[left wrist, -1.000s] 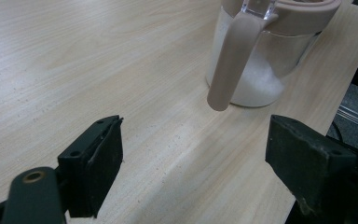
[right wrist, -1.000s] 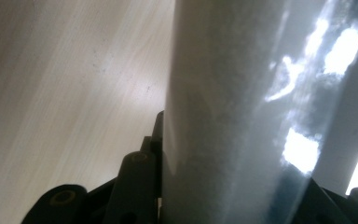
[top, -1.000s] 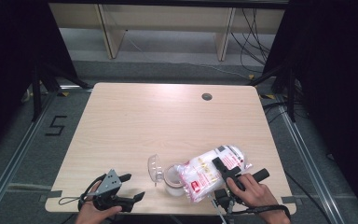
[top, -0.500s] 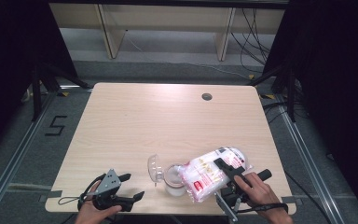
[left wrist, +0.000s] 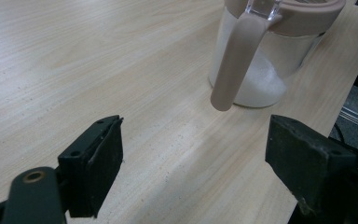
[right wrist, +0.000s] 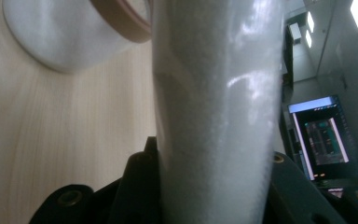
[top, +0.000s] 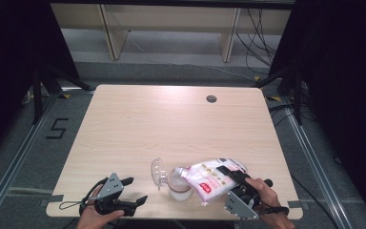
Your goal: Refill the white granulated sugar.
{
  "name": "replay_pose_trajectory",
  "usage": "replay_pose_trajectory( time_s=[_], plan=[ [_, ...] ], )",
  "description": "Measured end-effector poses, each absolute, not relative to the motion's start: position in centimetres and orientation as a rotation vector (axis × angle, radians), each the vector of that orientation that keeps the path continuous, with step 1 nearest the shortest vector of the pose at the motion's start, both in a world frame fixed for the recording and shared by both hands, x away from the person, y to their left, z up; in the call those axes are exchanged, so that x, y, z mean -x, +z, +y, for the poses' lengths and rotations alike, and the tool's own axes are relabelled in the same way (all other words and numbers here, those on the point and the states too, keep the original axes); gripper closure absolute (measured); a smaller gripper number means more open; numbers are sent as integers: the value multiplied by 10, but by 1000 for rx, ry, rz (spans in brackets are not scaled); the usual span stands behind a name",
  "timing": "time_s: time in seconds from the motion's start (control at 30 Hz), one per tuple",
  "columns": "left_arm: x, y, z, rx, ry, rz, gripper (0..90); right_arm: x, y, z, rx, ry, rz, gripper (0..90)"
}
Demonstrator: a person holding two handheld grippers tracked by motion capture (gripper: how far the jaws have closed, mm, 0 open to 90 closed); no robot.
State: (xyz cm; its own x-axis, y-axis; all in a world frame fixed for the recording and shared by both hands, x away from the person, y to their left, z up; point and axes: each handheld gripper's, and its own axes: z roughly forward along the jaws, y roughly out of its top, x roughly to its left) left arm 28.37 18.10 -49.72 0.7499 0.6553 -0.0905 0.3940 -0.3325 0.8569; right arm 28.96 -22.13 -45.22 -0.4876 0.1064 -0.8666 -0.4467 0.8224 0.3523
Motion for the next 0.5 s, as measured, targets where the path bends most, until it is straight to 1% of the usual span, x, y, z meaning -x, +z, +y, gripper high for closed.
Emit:
replay_pose_trajectory(
  time_s=[0.03, 0.07, 0.23, 0.5],
  plan=[
    [-284, -498, 181, -1958, 333, 803, 186, -289, -454, -223, 198, 716, 1993, 720],
    [-284, -498, 181, -1961, 334, 801, 186, -294, -451, -224, 229, 735, 1985, 721],
    [-284, -498, 180, -1959, 338, 802, 186, -297, -454, -230, 33, 906, 2043, 723],
    [-284, -498, 181, -1968, 339, 795, 187, -315, -461, -235, -130, 1010, 2077, 727]
  ],
)
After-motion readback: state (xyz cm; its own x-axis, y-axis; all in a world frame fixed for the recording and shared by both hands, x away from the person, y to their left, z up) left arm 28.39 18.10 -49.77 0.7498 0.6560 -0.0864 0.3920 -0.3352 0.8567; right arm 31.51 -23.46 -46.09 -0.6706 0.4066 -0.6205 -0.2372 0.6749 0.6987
